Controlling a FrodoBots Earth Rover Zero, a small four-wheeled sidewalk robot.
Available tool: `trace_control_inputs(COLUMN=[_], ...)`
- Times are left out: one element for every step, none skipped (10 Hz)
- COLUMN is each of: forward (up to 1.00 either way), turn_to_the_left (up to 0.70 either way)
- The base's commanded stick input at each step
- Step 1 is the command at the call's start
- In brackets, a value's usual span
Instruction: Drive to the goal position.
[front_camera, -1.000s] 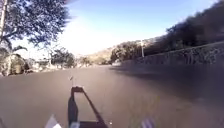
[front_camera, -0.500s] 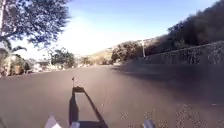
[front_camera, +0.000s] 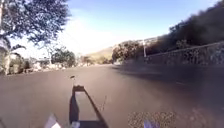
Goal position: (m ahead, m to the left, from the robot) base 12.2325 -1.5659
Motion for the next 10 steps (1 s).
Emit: trace_control_inputs(forward=[0.50,0.50,0.50,0.50,0.50,0.50,0.50,0.50,0.50,0.50], turn_to_the_left=[0.00,0.00,0.00,0.00,0.00,0.00,0.00,0.00,0.00,0.00])
